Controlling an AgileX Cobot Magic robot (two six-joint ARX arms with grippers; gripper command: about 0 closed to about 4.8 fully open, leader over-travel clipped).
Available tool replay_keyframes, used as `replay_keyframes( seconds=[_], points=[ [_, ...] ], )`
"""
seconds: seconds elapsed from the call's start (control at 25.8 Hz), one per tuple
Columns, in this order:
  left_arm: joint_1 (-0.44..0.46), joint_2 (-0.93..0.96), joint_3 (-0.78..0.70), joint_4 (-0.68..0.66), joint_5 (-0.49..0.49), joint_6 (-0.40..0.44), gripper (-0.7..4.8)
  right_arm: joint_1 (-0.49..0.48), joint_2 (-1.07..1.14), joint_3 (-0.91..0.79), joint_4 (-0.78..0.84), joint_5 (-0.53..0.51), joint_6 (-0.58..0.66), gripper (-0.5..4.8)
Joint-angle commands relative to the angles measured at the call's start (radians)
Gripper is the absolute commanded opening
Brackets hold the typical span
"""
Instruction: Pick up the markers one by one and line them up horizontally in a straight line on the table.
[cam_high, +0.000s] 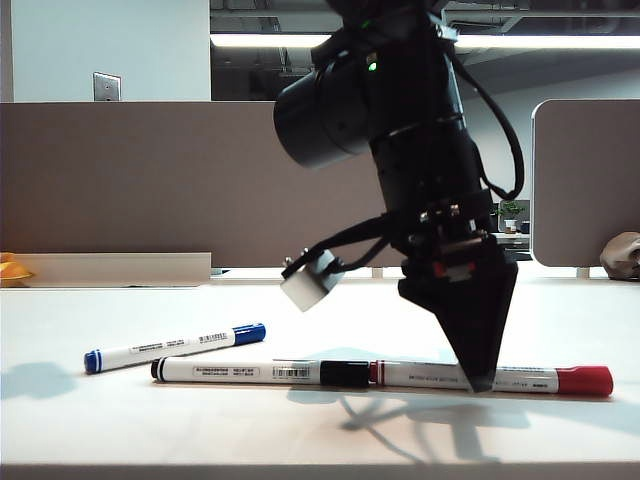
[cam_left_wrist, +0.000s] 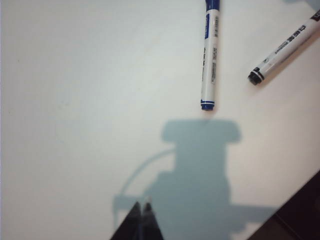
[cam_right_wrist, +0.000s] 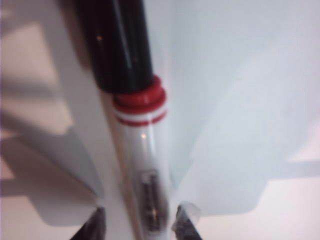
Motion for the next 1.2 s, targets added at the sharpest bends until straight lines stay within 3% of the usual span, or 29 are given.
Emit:
replay_keyframes(
  seconds=[0.04, 0.89, 0.97, 1.08, 1.2],
  points=[
    [0.001, -0.002, 0.002, 0.006, 0.018, -0.004, -0.06, 0.0, -0.006, -0.001, -0.011, -0.001, 0.002, 1.82],
    [0.001, 0.034, 0.002, 0.045, 0.038, -0.007, -0.06, 0.084, -0.156, 0.035, -0.025, 0.042, 0.039, 1.78],
    [0.001, 0.058, 0.002, 0.062, 0.075, -0.007, -0.06, 0.095, -0.189, 0.05, -0.024, 0.054, 0.06, 1.33],
    [0.001, 0.108, 0.002, 0.109, 0.082, -0.006, -0.05, 0.112, -0.245, 0.088, -0.03, 0.068, 0.091, 0.21],
    [0.001, 0.164, 0.002, 0.154, 0.082, -0.002, 0.34, 0.128, -0.318, 0.119, -0.036, 0.062, 0.129, -0.01]
  ],
)
